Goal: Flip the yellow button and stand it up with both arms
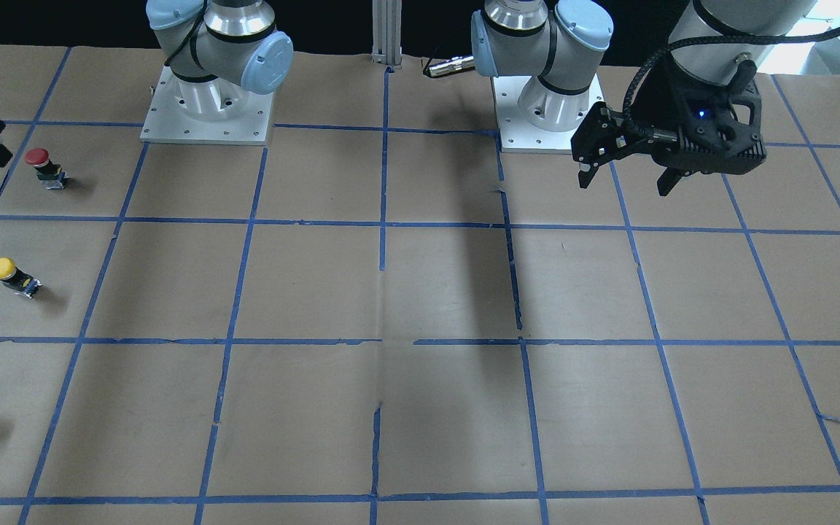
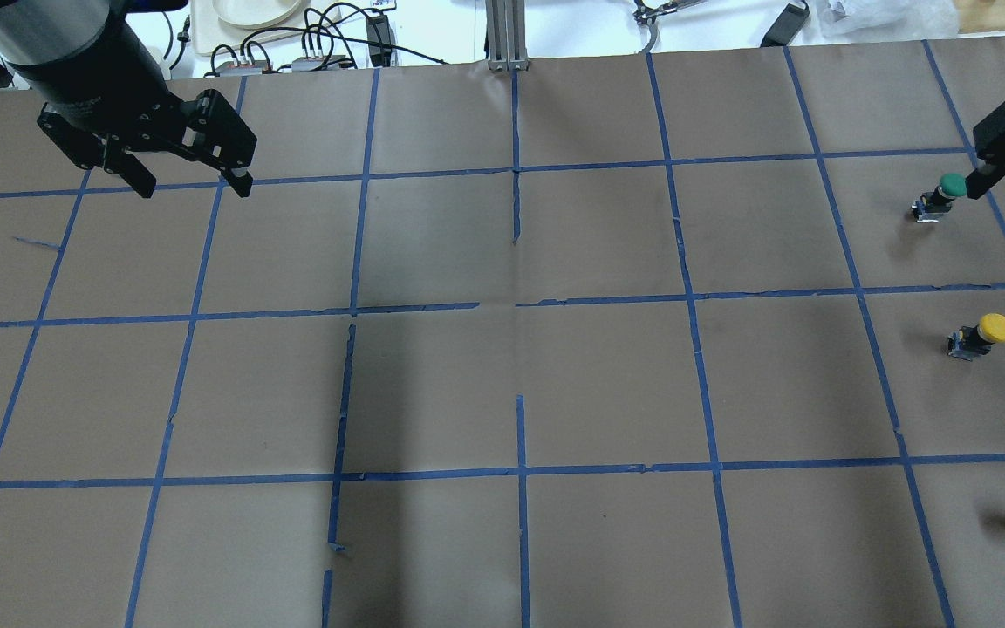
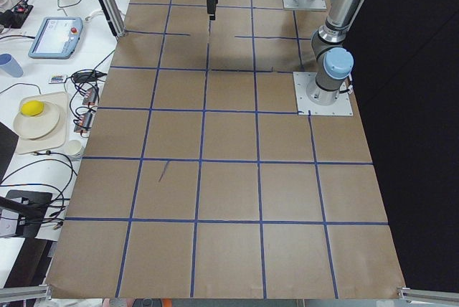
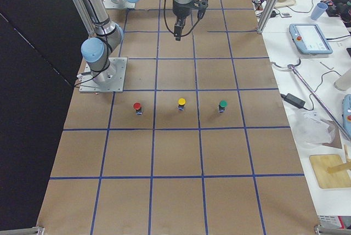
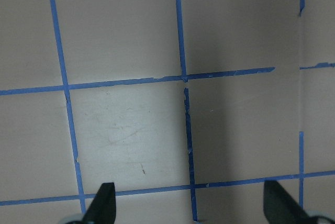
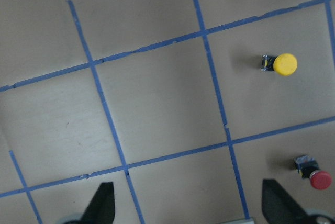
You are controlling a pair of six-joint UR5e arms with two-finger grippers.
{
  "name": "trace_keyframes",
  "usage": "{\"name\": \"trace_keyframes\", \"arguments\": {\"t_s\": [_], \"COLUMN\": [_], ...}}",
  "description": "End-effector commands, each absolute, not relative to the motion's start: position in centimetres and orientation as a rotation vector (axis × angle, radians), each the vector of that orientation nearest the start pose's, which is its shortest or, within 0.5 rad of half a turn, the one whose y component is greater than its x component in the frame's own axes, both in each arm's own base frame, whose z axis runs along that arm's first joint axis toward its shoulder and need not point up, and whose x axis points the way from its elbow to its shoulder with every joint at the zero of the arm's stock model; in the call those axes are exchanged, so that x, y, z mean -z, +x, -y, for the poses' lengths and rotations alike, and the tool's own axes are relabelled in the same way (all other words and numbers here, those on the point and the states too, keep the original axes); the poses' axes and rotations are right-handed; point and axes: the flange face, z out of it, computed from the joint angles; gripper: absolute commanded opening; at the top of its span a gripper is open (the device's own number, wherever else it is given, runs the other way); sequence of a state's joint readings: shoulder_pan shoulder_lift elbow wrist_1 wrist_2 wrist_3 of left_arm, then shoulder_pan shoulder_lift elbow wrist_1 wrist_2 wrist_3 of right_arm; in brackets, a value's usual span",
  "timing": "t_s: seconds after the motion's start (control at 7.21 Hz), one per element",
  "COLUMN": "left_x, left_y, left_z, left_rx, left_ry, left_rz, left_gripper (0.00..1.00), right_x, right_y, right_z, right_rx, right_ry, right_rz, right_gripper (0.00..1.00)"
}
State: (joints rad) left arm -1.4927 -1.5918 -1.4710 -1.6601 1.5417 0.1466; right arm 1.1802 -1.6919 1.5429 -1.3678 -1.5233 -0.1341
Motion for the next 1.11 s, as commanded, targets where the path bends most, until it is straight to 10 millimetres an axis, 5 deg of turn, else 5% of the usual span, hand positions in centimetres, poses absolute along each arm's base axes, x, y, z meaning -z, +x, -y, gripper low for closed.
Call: {"name": "trace_keyframes", "arguments": {"t_s": [0.0, 0.69, 0.97], "left_x": [-51.7, -51.7, -51.7], "left_y": [-9.7, -9.7, -9.7], "left_z": [50.8, 50.8, 50.8], "left_rx": [-0.012, -0.014, -0.014], "left_ry": [0.109, 0.109, 0.109], "left_rz": [-3.17, -3.17, -3.17], "left_gripper": [1.0, 1.0, 1.0], "right_x": [-53.5, -49.2, -50.4], "right_y": [4.4, 13.0, 12.4], "right_z": [45.0, 44.3, 44.6], "right_rx": [-0.124, -0.122, -0.01], "right_ry": [0.432, 0.218, 0.249], "right_rz": [-3.055, -3.206, -3.183], "right_gripper": [1.0, 1.0, 1.0]}}
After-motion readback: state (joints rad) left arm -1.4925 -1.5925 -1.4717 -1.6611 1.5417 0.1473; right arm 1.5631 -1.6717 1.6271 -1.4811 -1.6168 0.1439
